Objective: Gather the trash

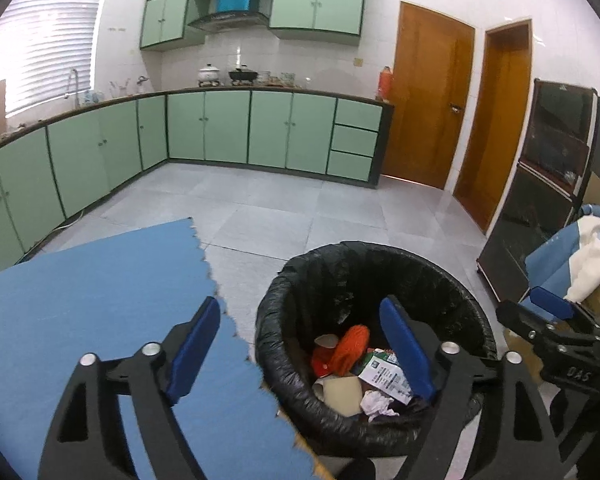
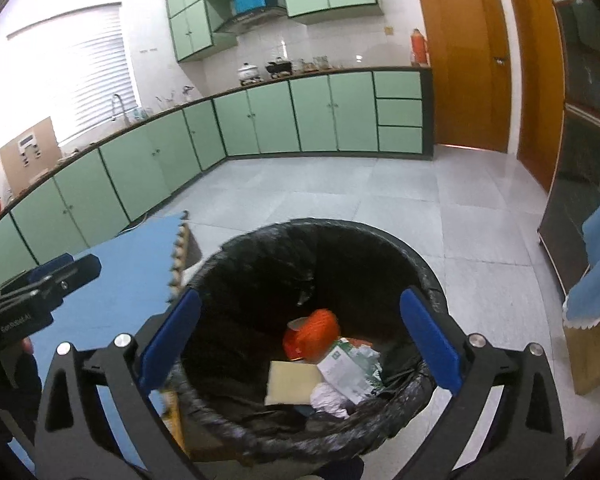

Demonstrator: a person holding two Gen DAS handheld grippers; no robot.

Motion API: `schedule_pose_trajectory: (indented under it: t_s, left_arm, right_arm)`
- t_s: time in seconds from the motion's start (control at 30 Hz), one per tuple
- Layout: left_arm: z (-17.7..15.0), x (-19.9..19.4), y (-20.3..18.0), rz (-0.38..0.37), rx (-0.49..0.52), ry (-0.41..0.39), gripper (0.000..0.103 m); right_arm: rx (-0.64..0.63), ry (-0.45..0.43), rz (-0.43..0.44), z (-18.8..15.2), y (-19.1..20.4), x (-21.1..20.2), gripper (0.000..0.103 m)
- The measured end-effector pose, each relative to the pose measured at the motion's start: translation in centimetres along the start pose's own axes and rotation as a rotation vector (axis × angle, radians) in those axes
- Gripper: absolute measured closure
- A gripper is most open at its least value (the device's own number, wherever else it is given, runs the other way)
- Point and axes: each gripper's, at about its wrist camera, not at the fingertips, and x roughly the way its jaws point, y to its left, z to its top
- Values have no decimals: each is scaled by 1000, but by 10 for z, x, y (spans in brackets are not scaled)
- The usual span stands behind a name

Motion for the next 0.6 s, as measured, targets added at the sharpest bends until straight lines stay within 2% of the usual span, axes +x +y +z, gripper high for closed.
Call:
schedule_pose_trajectory:
  t_s: [0.2,0.6]
  left_arm:
    - [-4,-40,14,42,-7,-20,15]
    - [-15,-107,27,103,-17,-43,13]
  right_arm:
    - [-41,-19,38,8,28,-37,5]
    - [-53,-50,73,13,58,-93,5]
